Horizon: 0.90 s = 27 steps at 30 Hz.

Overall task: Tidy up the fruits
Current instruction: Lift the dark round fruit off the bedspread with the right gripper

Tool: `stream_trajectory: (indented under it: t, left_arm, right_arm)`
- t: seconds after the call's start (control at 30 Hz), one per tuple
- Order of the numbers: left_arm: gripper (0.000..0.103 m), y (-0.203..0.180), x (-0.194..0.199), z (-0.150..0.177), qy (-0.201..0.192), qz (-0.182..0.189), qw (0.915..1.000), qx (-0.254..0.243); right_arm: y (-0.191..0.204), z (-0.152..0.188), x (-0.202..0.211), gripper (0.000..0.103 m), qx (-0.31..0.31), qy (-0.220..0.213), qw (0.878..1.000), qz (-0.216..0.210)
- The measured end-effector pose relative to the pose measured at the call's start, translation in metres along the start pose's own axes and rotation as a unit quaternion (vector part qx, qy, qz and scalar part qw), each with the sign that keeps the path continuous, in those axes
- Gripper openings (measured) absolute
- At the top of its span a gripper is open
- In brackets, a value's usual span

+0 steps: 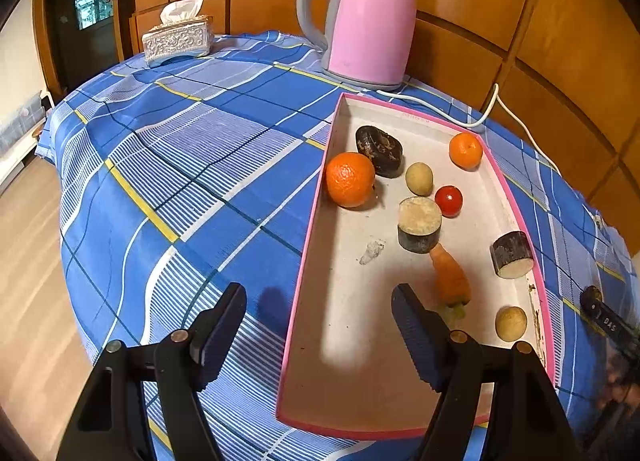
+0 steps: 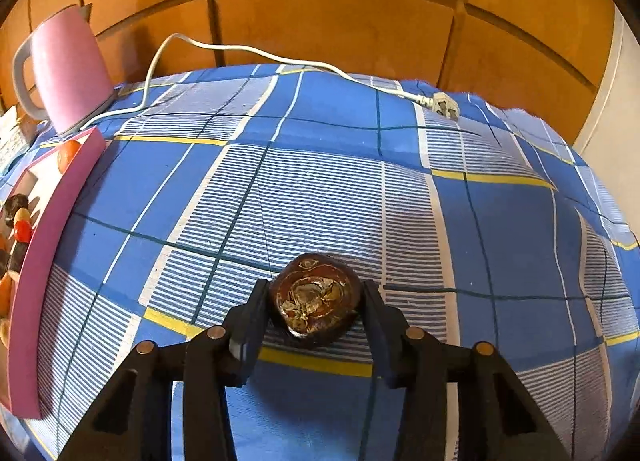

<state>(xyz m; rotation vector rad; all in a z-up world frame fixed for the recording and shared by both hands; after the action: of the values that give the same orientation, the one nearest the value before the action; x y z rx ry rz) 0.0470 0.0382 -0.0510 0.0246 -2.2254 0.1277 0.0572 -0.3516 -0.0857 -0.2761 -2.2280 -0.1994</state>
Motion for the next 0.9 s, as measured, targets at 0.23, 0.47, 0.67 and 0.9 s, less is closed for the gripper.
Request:
stream_trajectory:
  t: [0.23,0.47,0.67,0.9]
  left_arm:
    - [0.076,0.004,0.005,0.001,-0.003,-0.008,0.9999,0.01]
    - [0.076,0.011,0.007,0.008,0.001,-0.012,0.9995,0.028]
    - [0.078,0.016,0.008,0.01,-0.001,-0.017,0.999,0.041]
    - [0.079,0.019,0.008,0.012,-0.001,-0.016,0.9987,0.048]
  right_arm:
    - [-0.002,0.001,0.0,0.046,-0.007,-0.009,1.0,-0.009]
    - [-0.002,0.002,0.0,0.046,-0.009,-0.013,1.0,-0.01]
    - [-0.001,0.002,0.001,0.046,-0.005,-0.015,1.0,-0.005]
    - [-0.001,0.002,0.002,0.046,-0.004,-0.014,1.0,-0.003]
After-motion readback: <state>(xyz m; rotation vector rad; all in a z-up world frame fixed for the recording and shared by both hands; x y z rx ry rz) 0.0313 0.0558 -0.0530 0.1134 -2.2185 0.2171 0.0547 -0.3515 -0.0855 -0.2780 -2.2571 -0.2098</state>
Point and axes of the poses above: each gripper's, at about its wrist camera, not at the fingertips, and x roughly against the way its jaws point, y to its left, z to its underside, the point moved 2 cm from there along -x, roughly the way its jaws point, and after that the axes turned 4 degrees about -x, right-handed, at the moved point
